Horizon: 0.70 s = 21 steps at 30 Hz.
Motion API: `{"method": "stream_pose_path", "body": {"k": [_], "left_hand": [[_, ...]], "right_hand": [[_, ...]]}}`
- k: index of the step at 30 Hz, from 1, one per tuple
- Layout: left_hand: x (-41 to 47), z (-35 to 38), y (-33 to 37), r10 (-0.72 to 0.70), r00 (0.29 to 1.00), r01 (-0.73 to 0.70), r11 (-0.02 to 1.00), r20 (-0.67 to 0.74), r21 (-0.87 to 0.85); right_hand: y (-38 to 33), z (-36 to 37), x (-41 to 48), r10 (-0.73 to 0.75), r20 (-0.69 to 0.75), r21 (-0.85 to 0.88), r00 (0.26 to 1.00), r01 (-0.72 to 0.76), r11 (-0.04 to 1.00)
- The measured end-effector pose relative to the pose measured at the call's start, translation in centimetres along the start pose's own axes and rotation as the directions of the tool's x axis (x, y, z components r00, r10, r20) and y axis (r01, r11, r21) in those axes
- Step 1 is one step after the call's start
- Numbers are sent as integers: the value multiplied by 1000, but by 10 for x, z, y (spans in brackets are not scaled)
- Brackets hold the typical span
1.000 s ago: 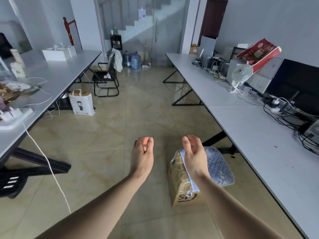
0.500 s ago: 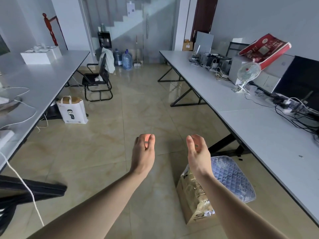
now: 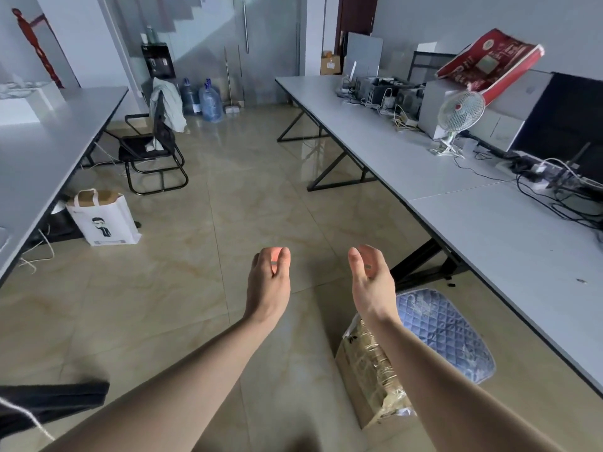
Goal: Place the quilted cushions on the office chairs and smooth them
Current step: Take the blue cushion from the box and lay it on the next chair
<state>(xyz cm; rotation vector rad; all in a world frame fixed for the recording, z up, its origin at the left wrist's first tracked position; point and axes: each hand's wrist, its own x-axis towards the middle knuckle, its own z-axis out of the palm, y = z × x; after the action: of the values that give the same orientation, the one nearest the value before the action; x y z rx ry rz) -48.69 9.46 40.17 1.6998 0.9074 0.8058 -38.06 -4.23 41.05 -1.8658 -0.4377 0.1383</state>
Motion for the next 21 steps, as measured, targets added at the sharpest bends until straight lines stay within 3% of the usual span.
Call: {"method": "stream_pose_path", "body": {"k": [13, 21], "left_hand": [[102, 142, 23, 15, 990, -19, 999, 143, 32], [135, 238, 12, -33, 968, 9, 995, 248, 98]], "right_hand": [[43, -28, 145, 67, -99, 14, 993, -66, 998], [102, -61, 205, 182, -176, 16, 967, -182, 983]]}}
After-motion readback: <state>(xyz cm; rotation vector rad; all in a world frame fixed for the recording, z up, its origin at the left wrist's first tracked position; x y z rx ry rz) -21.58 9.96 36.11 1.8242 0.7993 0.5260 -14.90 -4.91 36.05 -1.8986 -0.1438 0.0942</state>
